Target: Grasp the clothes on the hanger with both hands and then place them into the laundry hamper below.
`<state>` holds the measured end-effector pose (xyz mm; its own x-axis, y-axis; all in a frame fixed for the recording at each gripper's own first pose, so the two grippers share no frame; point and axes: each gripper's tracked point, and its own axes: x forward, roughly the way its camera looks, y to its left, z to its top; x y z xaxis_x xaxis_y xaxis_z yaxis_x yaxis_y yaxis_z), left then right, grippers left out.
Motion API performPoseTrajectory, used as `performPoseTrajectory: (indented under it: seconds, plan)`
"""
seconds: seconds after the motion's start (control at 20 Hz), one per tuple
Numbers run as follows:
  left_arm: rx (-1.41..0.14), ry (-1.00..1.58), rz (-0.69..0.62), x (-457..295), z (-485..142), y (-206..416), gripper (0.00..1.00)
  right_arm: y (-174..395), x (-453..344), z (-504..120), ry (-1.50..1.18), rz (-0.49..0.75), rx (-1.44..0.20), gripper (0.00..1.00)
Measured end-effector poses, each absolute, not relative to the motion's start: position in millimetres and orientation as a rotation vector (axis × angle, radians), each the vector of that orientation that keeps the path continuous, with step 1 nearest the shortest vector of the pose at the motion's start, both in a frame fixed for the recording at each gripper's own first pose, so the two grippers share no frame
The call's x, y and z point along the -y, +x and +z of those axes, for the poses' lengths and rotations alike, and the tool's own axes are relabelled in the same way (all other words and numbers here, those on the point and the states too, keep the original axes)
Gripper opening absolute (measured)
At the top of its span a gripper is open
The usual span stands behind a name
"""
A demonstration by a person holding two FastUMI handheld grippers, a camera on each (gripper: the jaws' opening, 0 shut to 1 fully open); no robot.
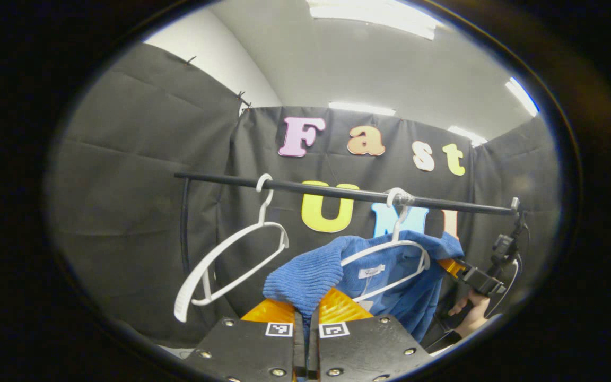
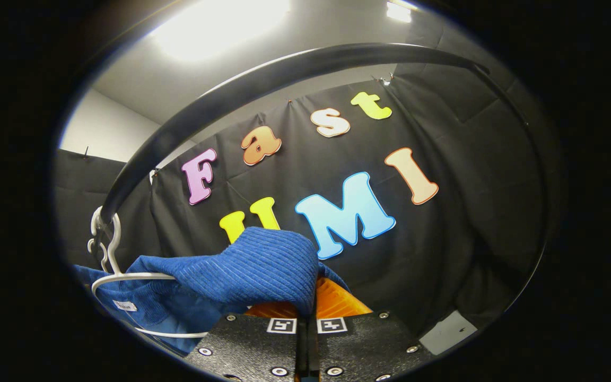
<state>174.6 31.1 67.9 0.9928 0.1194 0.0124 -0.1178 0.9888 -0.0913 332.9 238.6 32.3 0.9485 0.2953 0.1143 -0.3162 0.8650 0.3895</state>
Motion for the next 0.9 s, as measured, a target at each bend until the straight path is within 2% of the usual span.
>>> performPoseTrajectory:
  seconds: [0.55, 0.9]
  plan:
    - [-0.006, -0.038, 0.171, -83.7, 71.5, 176.8, 0.03, 360.9, -226.1, 49.6, 0.45, 0.258, 0.101, 0.0]
    - [-0.021, 0.109, 0.077, -82.2, 84.7, 196.8, 0.04, 375.7, -222.4, 53.2, 0.47, 0.233, 0.116, 0.0]
